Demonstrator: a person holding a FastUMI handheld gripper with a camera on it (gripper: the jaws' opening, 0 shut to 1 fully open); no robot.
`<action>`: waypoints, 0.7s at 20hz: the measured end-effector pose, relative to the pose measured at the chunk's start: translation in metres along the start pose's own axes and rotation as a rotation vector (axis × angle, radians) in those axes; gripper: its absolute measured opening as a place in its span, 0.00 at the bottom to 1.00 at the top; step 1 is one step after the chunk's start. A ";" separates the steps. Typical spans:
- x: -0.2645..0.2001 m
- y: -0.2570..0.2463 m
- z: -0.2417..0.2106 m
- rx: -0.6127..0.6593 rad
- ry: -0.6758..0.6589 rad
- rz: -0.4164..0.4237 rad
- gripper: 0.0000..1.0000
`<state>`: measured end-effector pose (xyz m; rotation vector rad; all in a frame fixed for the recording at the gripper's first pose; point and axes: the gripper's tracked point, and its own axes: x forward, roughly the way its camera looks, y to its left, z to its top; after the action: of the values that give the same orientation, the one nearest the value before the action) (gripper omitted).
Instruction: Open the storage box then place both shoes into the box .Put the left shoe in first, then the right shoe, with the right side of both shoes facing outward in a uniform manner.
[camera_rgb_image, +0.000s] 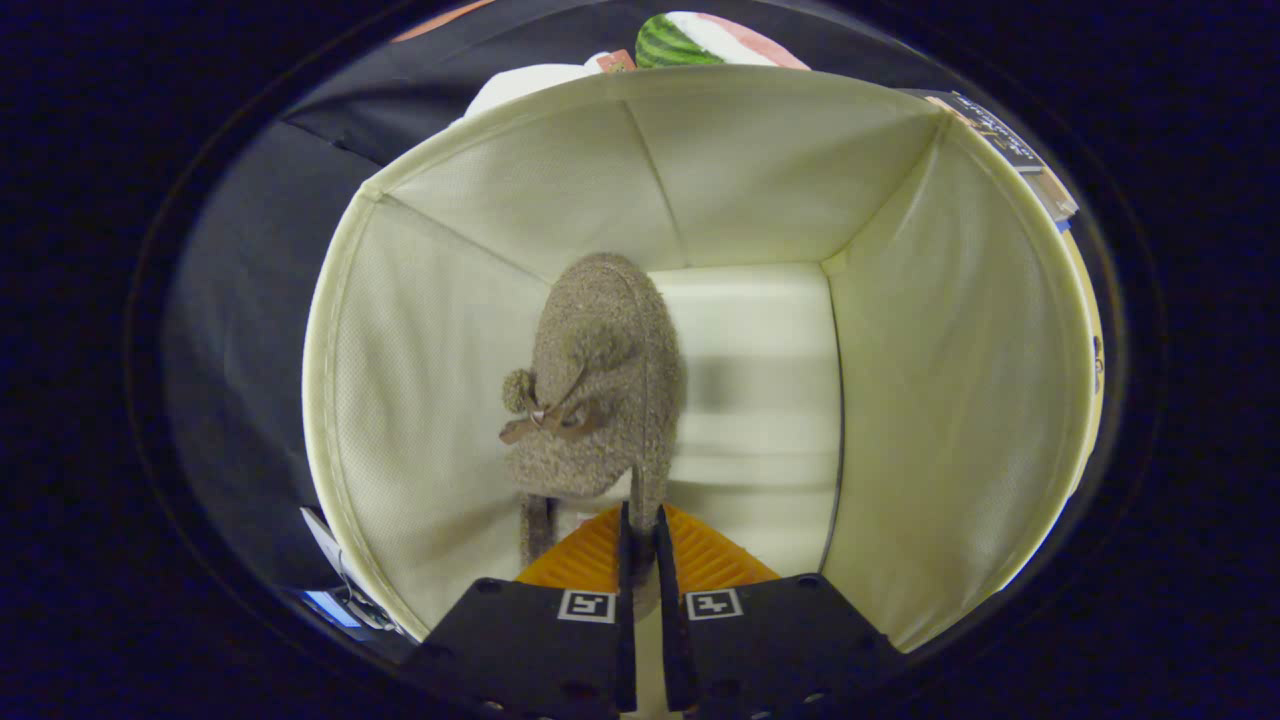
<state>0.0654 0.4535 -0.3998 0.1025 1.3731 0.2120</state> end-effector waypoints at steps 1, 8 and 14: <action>-0.003 0.003 -0.001 0.003 0.001 0.016 0.26; -0.056 -0.002 -0.009 -0.112 -0.023 0.022 0.86; -0.135 -0.022 -0.018 -0.202 -0.100 0.082 0.97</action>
<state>0.0254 0.4033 -0.2777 0.0000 1.2426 0.4077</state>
